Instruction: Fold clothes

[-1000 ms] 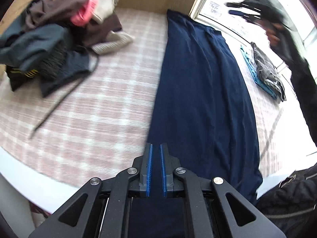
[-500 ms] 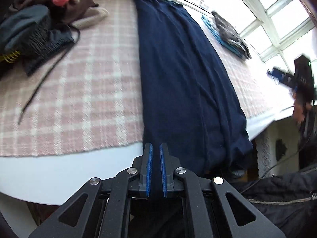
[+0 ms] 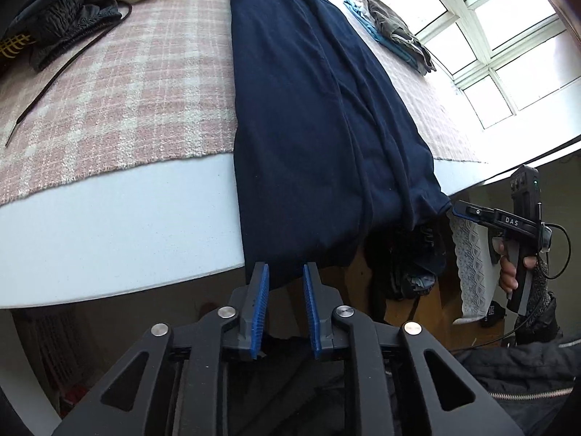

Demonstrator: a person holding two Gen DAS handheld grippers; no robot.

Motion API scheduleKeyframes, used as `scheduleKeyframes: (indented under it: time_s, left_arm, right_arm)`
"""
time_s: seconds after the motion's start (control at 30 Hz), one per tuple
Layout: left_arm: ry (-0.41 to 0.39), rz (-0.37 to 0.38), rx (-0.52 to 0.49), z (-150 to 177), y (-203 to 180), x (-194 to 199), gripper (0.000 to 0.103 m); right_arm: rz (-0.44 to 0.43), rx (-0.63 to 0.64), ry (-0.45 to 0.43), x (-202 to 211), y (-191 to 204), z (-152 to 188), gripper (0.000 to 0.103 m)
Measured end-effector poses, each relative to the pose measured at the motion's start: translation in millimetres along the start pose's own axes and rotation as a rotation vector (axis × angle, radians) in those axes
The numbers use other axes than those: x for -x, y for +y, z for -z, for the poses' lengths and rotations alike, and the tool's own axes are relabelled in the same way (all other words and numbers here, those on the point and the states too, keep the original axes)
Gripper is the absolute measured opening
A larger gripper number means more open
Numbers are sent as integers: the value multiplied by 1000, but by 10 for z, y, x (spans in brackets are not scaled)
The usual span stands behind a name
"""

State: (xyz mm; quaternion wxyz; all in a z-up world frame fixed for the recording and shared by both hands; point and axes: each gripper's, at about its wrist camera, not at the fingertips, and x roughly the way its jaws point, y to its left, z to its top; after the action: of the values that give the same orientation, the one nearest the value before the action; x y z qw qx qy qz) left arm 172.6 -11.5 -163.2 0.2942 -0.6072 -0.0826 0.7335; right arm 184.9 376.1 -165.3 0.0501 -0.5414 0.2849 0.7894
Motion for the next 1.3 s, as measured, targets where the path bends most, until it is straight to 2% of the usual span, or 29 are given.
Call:
scheduleKeyframes:
  time_s: [0.2,0.33,0.37,0.47,0.57,0.6,0.67,0.7,0.73,0.87,1.3]
  left_arm:
    - [6,-65,-30,94,-87,-72,19]
    - [1,-61,-12,109,-79,-52,19]
    - [0,-61,-14,110,-89,-49,19]
    - [1,-70,-20,113,-119,-55,19]
    - [-2,-78,-17,108,-104,-38,19]
    - [-3,-82,-15,106,-97,-32,19]
    - [-6,-88,-4,112,-64,-33,19]
    - [-7,-95,5,116,-41,-37,19]
    - [-9,-92,9,121,-22,-36,19]
    - [-8,-86,8,128,26,-53,21]
    - [42,-43,11,75,116,-234,26]
  right_arm:
    - [-20,47,-56,25,103,-157,49]
    - [-66,128,-51,-95,294,-176,48]
    - [-44,168,-43,-139,359,-138,47]
    - [30,236,15,-262,423,5,32]
    - [95,252,134,-335,311,184,25]
    - [107,243,133,-299,274,202,25]
    - [85,188,62,-148,218,144,26]
    - [69,152,31,-100,189,88,31]
    - [55,125,18,-94,167,31,41]
    - [65,129,72,-283,179,-69,43]
    - [-35,103,186,-644,298,-128,43]
